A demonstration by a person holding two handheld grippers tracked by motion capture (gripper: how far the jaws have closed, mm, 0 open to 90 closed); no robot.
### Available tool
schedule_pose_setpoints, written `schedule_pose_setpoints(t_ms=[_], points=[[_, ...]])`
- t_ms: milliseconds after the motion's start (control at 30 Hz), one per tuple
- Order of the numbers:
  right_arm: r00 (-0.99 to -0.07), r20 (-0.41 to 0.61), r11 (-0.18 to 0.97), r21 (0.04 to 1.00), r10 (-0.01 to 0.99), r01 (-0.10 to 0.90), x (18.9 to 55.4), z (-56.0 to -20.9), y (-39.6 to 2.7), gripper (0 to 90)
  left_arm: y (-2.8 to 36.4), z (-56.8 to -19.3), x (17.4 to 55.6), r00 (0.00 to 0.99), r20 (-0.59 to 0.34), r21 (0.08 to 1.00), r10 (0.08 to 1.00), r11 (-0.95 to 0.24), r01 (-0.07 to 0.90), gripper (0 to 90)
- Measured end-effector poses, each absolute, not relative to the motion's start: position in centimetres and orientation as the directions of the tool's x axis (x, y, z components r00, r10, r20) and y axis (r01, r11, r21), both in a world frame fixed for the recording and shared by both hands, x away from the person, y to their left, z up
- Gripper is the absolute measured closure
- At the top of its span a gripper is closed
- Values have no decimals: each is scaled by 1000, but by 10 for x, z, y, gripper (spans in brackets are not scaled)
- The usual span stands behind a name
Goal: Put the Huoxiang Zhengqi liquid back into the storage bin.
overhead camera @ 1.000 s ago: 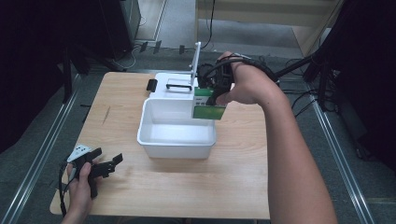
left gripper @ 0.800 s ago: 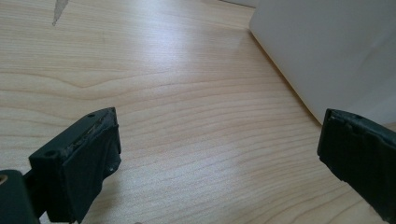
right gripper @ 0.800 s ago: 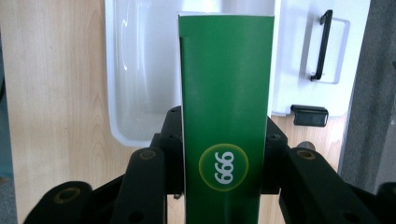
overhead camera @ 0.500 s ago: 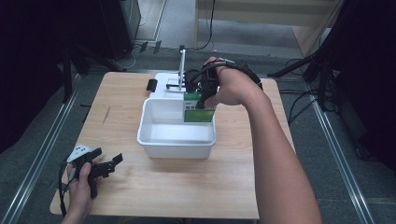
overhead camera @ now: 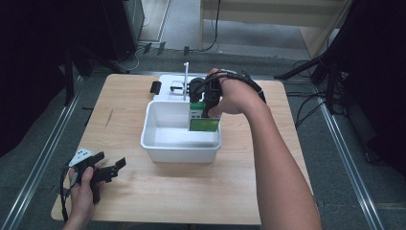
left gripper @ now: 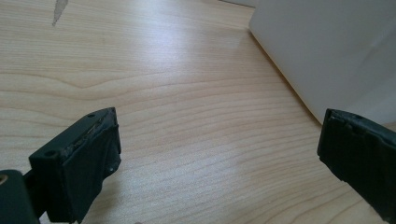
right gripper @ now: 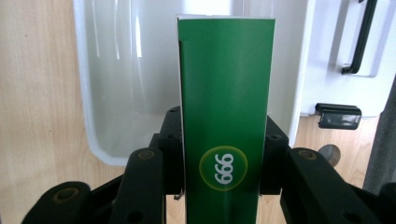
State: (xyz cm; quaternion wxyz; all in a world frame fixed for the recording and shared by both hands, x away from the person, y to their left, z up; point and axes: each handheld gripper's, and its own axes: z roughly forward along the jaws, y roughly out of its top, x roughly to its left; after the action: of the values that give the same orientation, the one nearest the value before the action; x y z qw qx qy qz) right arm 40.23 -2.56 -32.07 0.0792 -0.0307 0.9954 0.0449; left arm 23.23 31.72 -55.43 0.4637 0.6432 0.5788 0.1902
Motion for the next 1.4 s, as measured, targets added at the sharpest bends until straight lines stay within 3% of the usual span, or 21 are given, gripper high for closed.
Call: schedule_pose_setpoints(t_ms=[1000, 1400], points=[[-987, -133, 994, 43, -89, -96, 411, -394, -16, 623, 317, -554, 232, 258, -293, 817, 921, 101, 567, 3], [-991, -123, 994, 93, -52, -63, 411, -395, -11, 586, 317, -554, 232, 257, -293, 817, 921, 102, 568, 3]])
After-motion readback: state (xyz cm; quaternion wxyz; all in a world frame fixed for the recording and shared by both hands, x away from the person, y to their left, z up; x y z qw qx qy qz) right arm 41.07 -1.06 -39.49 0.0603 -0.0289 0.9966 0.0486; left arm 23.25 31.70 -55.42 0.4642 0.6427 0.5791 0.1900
